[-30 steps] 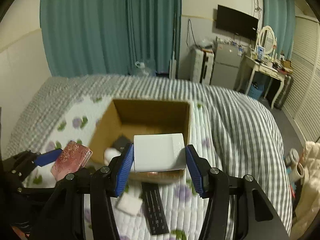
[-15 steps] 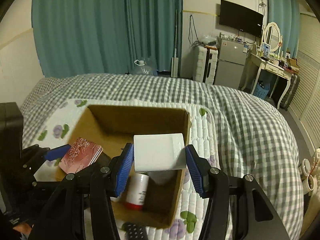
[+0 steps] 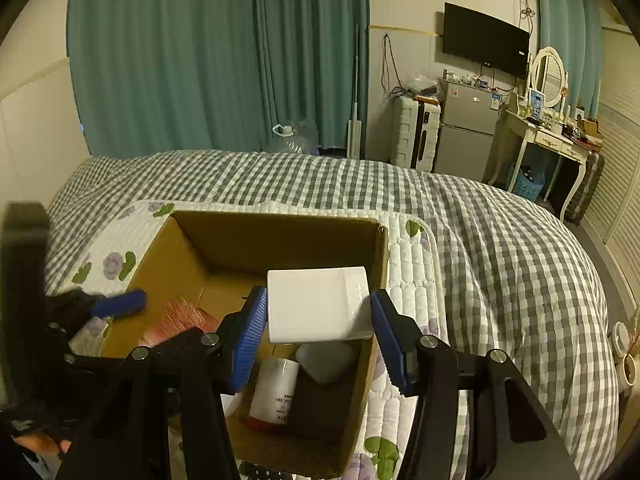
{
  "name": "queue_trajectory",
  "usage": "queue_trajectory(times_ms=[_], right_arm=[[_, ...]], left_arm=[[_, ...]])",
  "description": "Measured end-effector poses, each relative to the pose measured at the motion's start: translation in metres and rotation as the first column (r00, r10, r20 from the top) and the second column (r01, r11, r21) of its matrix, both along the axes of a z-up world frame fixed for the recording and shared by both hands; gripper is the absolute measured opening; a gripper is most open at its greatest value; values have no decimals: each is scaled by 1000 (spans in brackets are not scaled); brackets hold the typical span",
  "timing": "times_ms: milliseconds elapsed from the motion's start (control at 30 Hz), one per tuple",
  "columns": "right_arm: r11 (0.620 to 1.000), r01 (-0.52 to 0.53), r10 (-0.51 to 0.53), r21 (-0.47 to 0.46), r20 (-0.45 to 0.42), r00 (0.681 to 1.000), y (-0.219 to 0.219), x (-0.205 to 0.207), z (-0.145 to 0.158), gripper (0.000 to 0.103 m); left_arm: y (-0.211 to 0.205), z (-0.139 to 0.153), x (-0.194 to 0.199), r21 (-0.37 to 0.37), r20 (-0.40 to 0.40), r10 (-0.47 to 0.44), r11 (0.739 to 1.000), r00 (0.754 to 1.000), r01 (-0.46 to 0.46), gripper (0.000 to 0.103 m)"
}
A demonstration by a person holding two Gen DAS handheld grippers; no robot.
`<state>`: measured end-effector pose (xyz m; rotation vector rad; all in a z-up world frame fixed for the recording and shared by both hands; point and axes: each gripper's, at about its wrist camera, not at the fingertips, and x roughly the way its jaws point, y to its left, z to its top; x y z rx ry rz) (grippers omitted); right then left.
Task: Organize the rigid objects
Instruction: 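Lower the card case and charger into the box and open both tools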
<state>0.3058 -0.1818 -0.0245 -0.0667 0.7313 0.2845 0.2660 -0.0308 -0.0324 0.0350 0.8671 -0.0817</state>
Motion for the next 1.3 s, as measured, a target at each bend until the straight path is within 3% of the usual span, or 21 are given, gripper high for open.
queue_trajectory(times_ms=[333, 667, 733, 933, 1000, 1033, 1067, 1300], right_arm=[[1000, -10, 11, 11, -79, 997, 20, 19, -23, 53], [999, 16, -19, -29, -111, 994, 35, 36, -47, 53], [999, 34, -37, -24, -102, 994, 32, 32, -42, 59], [997, 71, -72, -23, -68, 995, 3, 3, 1, 59], [996, 85, -87, -38, -55, 995, -8, -16, 20, 60], [993, 103, -106, -50, -54, 993, -14, -28, 29, 63], [992, 114, -117, -50, -57, 991, -19, -38, 35, 66], [994, 109, -111, -17, -93, 990, -36, -108, 58, 93]], left_arm=[[8, 12, -11, 31, 33, 13, 999, 999, -14, 82], [16, 7, -16, -13, 48, 18, 1000, 999, -17, 82], [16, 14, -22, -19, 59, 18, 1000, 998, -17, 82], [20, 49, -58, -24, 104, 35, 999, 994, -33, 82], [22, 61, -73, -26, 120, 56, 998, 991, -53, 88], [23, 67, -82, -27, 131, 70, 997, 989, -67, 99], [24, 73, -92, -30, 148, 90, 996, 985, -87, 103], [27, 93, -141, -61, 142, 173, 984, 975, -165, 103]])
